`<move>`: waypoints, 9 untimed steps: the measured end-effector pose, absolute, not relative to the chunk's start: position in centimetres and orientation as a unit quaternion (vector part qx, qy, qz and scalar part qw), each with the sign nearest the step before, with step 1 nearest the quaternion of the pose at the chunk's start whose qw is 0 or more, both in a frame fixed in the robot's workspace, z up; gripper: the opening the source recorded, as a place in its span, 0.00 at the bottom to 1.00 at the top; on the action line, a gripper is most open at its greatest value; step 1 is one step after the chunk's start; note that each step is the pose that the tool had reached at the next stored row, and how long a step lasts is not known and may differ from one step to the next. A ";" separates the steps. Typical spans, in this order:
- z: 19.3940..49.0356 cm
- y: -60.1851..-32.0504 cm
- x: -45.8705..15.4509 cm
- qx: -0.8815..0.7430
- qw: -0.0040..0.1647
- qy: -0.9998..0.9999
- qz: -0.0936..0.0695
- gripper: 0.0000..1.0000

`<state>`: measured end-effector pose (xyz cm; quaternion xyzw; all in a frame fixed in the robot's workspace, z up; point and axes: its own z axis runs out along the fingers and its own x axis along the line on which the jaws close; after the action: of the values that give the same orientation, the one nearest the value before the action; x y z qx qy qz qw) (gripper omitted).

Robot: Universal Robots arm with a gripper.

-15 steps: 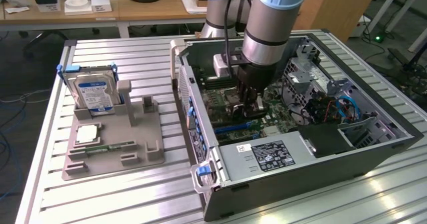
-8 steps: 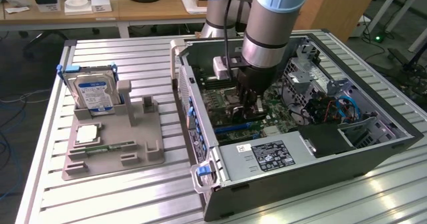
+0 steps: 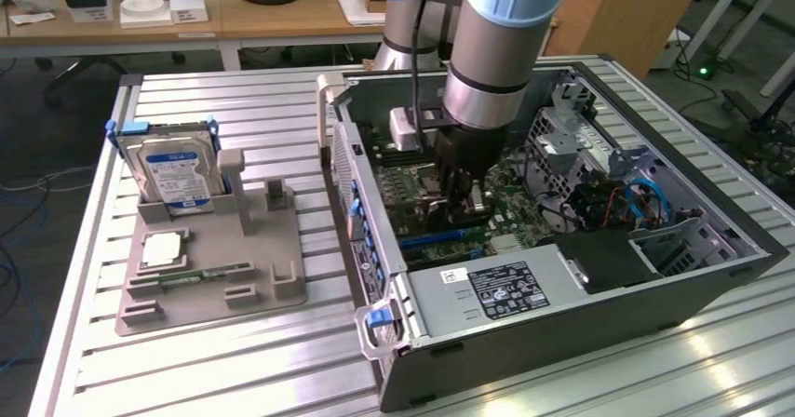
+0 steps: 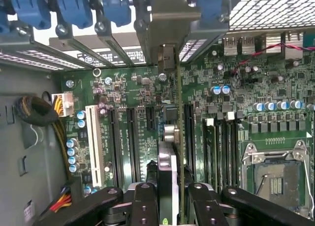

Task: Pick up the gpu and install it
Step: 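Insert the gpu into the slot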

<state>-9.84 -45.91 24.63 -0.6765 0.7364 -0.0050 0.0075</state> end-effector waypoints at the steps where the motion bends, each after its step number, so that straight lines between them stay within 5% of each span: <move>1: 24.5 -45.9 -9.8 -0.677 0.007 0.736 -0.005 0.28; 9: 23.8 -45.9 -9.9 -0.677 0.008 0.736 -0.005 0.28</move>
<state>-9.90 -45.91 23.83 -0.6765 0.7364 -0.0050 0.0075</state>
